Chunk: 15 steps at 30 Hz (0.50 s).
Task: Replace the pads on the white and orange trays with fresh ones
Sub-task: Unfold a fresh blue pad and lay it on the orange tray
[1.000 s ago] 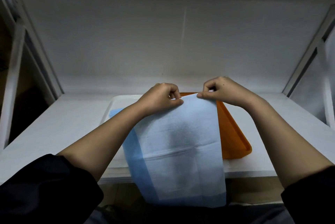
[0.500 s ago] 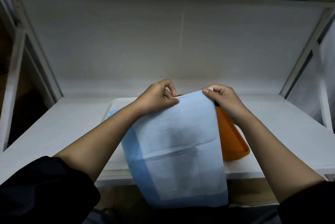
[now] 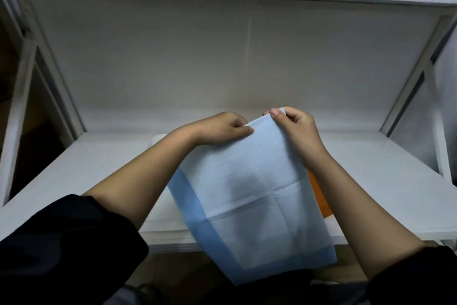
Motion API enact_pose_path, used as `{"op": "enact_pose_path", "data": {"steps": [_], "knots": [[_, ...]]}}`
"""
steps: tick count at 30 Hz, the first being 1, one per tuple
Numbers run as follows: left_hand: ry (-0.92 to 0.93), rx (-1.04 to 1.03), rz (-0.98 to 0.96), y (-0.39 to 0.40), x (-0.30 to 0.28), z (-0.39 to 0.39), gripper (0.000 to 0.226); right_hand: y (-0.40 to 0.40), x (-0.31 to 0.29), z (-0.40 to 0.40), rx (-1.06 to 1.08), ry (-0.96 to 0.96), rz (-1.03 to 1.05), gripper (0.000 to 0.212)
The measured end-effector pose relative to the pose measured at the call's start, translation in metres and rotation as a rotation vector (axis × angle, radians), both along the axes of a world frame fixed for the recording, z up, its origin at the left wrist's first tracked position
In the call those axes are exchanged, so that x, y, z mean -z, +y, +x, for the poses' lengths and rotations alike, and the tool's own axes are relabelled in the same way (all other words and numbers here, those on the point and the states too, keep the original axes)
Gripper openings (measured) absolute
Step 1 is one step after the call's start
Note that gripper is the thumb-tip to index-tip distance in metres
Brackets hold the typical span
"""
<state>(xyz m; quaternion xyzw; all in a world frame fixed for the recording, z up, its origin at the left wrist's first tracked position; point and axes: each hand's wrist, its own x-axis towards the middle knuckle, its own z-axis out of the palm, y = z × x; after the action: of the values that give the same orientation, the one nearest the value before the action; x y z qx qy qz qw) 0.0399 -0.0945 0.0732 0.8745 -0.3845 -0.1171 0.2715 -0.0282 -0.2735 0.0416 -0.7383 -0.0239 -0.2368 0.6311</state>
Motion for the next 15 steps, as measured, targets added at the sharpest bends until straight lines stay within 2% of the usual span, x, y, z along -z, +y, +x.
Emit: {"op": "enact_pose_path", "data": {"steps": [4,6,9,12,14,15], "knots": [[-0.017,-0.038,0.1,0.05,0.015,0.015,0.034,-0.016,0.001,0.0,0.06,0.014,0.07,0.016],[0.051,-0.101,0.118,0.079,0.023,0.02,0.034,-0.024,0.005,0.0,0.082,0.04,0.104,0.017],[0.333,-0.197,0.024,0.113,0.035,0.025,0.036,-0.032,0.011,-0.001,0.108,0.059,0.146,0.018],[0.445,-0.264,-0.094,0.125,0.046,0.027,0.033,-0.034,0.014,-0.002,0.112,0.074,0.178,0.019],[0.549,-0.265,-0.299,0.125,0.054,0.026,0.03,-0.035,0.014,-0.002,0.103,0.07,0.211,0.019],[0.63,-0.262,-0.423,0.123,0.059,0.024,0.036,-0.036,0.015,-0.003,0.093,0.058,0.233,0.019]]}}
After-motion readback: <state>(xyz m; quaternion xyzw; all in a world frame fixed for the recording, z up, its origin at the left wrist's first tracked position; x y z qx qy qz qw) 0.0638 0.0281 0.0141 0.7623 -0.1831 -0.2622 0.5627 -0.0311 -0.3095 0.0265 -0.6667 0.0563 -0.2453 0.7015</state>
